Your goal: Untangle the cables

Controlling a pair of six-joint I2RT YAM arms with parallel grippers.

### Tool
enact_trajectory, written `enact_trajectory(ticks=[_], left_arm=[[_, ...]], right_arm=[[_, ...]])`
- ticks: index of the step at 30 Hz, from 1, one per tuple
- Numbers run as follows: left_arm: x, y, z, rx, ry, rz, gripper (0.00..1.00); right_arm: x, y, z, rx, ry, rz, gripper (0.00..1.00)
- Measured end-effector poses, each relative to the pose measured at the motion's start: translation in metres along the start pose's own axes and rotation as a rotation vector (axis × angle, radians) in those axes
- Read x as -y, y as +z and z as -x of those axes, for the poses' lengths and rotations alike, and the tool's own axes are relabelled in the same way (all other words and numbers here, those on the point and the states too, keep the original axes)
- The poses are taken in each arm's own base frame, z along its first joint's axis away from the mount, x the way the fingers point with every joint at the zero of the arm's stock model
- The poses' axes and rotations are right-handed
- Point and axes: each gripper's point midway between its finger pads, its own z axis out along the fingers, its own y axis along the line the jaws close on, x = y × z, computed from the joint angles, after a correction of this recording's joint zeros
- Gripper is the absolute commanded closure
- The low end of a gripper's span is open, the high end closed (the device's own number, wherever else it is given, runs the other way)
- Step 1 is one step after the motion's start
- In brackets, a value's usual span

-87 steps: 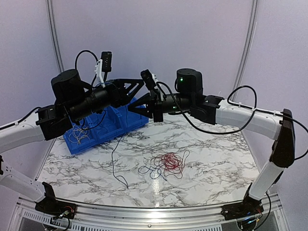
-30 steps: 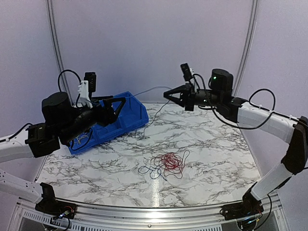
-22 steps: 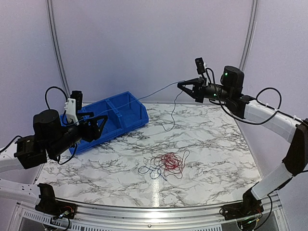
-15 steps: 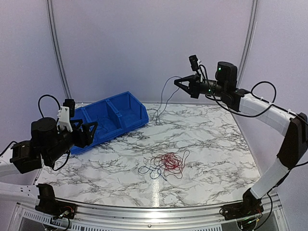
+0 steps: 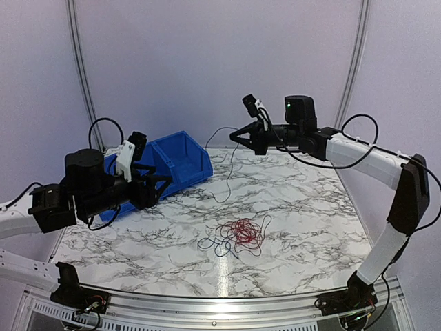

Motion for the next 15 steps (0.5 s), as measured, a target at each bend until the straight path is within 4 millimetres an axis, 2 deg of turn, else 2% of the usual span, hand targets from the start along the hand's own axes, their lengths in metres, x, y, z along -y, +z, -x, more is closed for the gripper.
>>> enact_trajectory(ticks=[4,7,11,15], left_arm=[[0.033,0.023,0.034,-0.002,0.041,-0.103,0.37],[0.048,0.034,0.052,0.008,0.067,-0.145,0.38],[0.059,0.037,0.053,-0.004,0.092,-0.2,0.4],[0.072,0.038,0.045,-0.032,0.088,-0.27,0.57]], right_arm=[[-0.041,0.019,-0.014,-0.059,-0.037,0.092,1.0],[-0.08,0.03,-0.021,-0.095,-0.079,0.169,1.0],[-0.122,0.032,-0.016,-0.101,-0.133,0.241,1.0],[-0.142,0.029,-0.008,-0.085,-0.16,0.273,1.0]])
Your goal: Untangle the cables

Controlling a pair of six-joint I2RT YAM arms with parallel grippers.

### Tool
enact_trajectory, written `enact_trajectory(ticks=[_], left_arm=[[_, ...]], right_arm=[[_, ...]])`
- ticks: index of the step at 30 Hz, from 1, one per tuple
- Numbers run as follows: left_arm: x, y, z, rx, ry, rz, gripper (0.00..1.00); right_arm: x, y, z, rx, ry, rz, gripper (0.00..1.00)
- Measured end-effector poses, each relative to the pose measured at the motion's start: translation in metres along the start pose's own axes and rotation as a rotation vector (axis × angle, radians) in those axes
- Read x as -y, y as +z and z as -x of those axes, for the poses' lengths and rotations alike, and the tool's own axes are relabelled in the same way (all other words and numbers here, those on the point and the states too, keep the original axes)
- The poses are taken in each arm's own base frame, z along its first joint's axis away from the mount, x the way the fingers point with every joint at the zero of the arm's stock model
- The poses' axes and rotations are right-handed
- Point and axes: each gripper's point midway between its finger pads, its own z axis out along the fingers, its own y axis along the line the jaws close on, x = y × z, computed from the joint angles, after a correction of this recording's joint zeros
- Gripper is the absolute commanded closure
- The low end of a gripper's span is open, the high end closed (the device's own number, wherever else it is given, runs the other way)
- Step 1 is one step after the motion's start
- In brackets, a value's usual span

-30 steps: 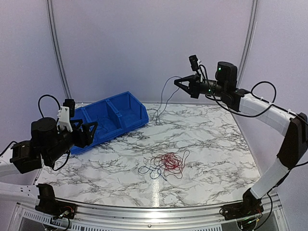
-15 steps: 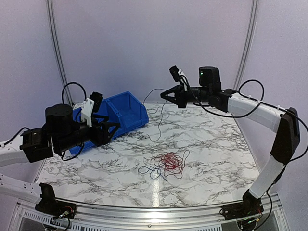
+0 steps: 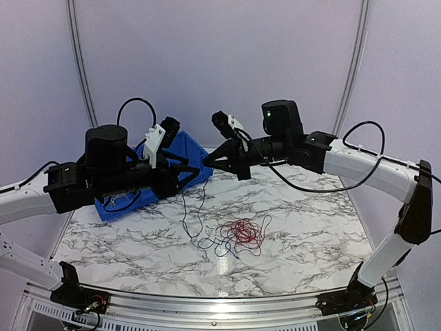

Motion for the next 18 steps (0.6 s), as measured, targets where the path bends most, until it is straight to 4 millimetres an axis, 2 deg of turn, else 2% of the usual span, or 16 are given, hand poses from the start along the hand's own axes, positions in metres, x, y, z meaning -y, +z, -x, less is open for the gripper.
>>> enact_trajectory(ticks=[5,8,11,12,15,17,18], left_arm=[[0.003,0.0,-0.012,-0.012,-0.017,-0.022,0.88],[0.001,-0.001,-0.02,-0.014,-0.029,-0.014,1.0],[-0.001,-0.004,-0.019,0.004,-0.039,-0.005,1.0],[-0.002,-0.006,-0.018,0.012,-0.042,-0.002,1.0],[-0.006,-0.01,-0.009,0.044,-0.044,0.023,1.0],[-0.01,-0.012,-0.006,0.054,-0.044,0.042,1.0],[-0.014,-0.012,-0.004,0.058,-0.042,0.067,1.0]], right_arm=[[-0.004,0.0,0.001,-0.002,-0.001,0.006,1.0],[-0.004,0.001,0.0,-0.005,0.001,0.006,1.0],[-0.004,0.001,-0.001,-0.009,-0.001,0.005,0.77],[-0.004,0.001,-0.002,-0.011,-0.004,0.003,0.63],[-0.006,-0.001,-0.005,-0.027,-0.021,0.007,0.37],[-0.009,-0.005,-0.007,-0.045,-0.047,0.013,0.26],[-0.011,-0.008,-0.009,-0.053,-0.062,0.012,0.24]])
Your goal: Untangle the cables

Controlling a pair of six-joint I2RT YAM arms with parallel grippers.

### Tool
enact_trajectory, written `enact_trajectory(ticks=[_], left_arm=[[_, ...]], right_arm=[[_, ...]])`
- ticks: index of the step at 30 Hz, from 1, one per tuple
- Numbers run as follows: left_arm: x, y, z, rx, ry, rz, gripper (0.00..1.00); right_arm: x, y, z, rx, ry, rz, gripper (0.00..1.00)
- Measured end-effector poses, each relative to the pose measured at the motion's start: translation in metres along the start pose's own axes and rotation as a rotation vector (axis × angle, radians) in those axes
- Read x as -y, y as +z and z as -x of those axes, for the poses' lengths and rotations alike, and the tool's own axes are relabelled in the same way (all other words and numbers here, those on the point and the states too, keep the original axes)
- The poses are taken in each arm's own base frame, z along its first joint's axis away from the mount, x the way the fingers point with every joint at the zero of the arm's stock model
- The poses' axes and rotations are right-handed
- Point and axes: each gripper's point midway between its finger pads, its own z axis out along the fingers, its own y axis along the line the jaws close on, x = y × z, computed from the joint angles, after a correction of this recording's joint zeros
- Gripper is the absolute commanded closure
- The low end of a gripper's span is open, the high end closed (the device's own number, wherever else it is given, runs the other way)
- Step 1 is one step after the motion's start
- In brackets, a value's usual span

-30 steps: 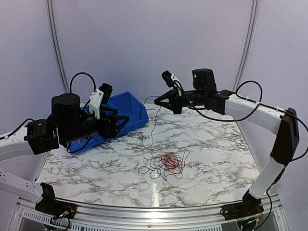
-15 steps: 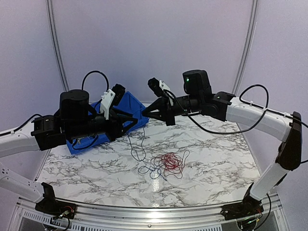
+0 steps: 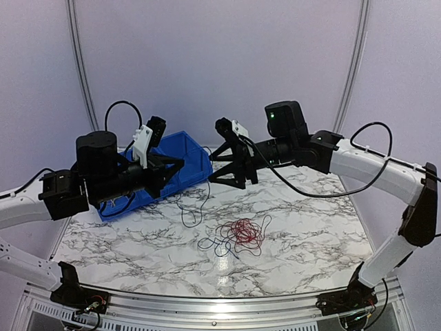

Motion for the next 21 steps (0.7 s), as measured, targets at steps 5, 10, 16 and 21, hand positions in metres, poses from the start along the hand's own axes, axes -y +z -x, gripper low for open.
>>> enact_trajectory(ticks=[5,10,16,21], left_arm=[[-0.029,-0.007,0.026,0.037,0.022,0.171,1.0],[-0.078,-0.024,0.066,0.101,0.023,0.385,1.0],[-0.149,-0.043,0.092,0.133,-0.008,0.63,1.0],[-0.206,-0.038,0.083,0.09,-0.031,0.781,1.0]], right_arm=[[0.0,-0.04,-0.017,-0.002,0.016,-0.027,0.19],[0.03,-0.098,-0.054,0.008,0.084,-0.164,0.18],[0.032,-0.123,-0.115,-0.01,0.162,-0.236,0.17],[0.048,-0.132,-0.129,-0.017,0.161,-0.295,0.18]])
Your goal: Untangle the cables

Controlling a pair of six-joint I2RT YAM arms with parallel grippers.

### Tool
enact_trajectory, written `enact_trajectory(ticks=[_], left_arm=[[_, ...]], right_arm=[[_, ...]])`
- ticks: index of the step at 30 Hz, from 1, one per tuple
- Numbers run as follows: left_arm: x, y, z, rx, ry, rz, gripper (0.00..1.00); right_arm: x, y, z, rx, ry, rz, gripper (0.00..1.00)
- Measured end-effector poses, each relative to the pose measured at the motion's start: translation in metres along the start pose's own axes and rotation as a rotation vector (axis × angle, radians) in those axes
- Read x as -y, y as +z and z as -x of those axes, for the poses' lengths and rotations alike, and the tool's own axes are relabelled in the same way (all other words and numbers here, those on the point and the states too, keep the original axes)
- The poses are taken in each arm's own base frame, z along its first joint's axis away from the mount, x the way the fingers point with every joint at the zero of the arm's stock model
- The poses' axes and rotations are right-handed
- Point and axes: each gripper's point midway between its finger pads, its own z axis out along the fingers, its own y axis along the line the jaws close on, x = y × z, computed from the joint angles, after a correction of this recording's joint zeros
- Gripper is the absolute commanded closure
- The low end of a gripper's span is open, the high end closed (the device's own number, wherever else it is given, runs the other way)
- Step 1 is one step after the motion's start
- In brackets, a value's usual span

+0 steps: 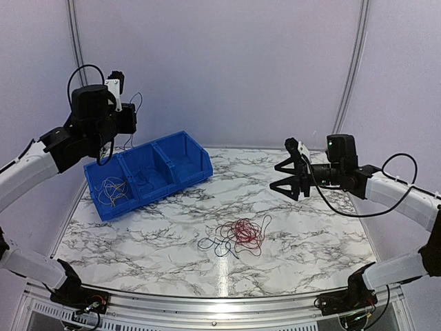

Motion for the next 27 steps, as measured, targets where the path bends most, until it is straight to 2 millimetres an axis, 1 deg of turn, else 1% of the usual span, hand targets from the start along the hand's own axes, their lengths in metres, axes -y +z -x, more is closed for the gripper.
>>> enact_trajectory(ticks=[2,5,9,15,20,23,27], left_arm=[[-0.009,0.018,-0.013,-0.035,0.009,0.038,1.0],[-0.021,0.047,-0.041,-0.106,0.025,0.076,1.0],[-0.034,0.075,-0.072,-0.181,0.014,0.09,1.0],[-0.055,0.102,-0.108,-0.255,-0.059,0.086,1.0],[-0.074,0.116,-0.147,-0.34,-0.113,0.111,1.0],[-0.073,0.122,-0.167,-0.385,-0.131,0.103,1.0],[-0.057,0.133,-0.198,-0.459,-0.158,0.04,1.0]], right_arm=[[0.003,0.0,-0.002,-0.001,-0.019,-0.014,0.18],[0.005,0.002,-0.007,-0.01,-0.034,-0.02,0.18],[0.011,0.008,-0.018,-0.039,-0.039,-0.028,0.18],[0.018,0.016,-0.036,-0.086,-0.033,-0.031,0.19],[0.02,0.021,-0.045,-0.105,-0.03,-0.024,0.19],[0.02,0.021,-0.048,-0.113,-0.027,-0.019,0.2],[0.019,0.023,-0.053,-0.126,-0.02,-0.009,0.2]])
